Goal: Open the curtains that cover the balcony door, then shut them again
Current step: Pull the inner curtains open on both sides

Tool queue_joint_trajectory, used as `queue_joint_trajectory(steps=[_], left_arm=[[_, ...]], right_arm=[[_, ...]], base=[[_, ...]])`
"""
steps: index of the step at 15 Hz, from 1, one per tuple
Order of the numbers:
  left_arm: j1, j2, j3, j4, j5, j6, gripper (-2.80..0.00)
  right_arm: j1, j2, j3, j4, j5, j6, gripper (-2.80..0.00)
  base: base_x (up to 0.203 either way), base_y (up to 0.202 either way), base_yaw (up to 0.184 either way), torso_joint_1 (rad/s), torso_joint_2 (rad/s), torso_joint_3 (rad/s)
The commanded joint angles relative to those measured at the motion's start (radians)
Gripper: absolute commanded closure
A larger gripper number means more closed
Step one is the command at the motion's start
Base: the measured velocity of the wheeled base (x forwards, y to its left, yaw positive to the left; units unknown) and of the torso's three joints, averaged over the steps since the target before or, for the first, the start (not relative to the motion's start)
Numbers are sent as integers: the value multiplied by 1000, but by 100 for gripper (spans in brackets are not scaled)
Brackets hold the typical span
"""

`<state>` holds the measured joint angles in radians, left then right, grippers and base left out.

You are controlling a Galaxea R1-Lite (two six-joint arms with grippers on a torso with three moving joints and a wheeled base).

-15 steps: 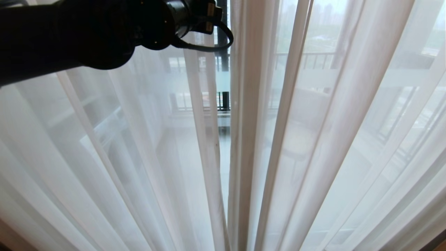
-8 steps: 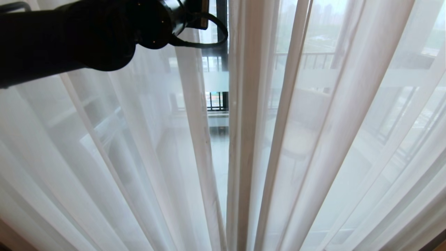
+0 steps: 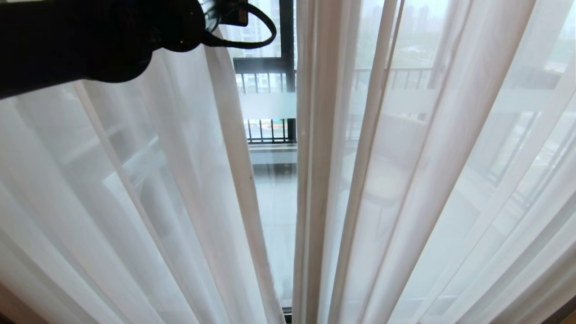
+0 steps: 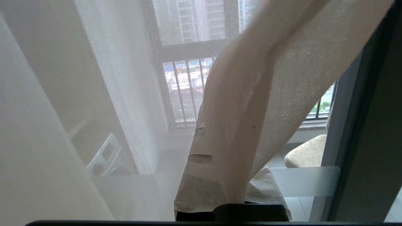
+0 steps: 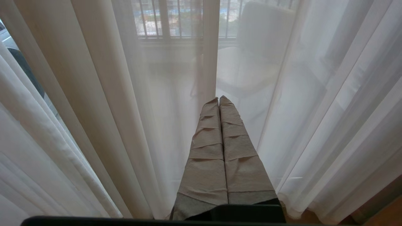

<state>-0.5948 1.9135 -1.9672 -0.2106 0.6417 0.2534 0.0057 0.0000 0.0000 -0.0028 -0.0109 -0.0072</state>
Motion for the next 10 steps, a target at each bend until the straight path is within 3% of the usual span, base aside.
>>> queue_joint_trajectory(steps=[1, 4, 10], left_arm=[[35, -44, 19, 0, 6, 2, 0], [93, -97, 57, 0, 6, 2, 0], [221, -258, 264, -1, 1, -6, 0]], right_arm=[[0, 1, 0, 0, 0, 0, 0], [0, 2, 0, 0, 0, 0, 0], [0, 2, 0, 0, 0, 0, 0]], base=[[0, 0, 0, 0, 0, 0], [0, 0, 0, 0, 0, 0], [0, 0, 0, 0, 0, 0]])
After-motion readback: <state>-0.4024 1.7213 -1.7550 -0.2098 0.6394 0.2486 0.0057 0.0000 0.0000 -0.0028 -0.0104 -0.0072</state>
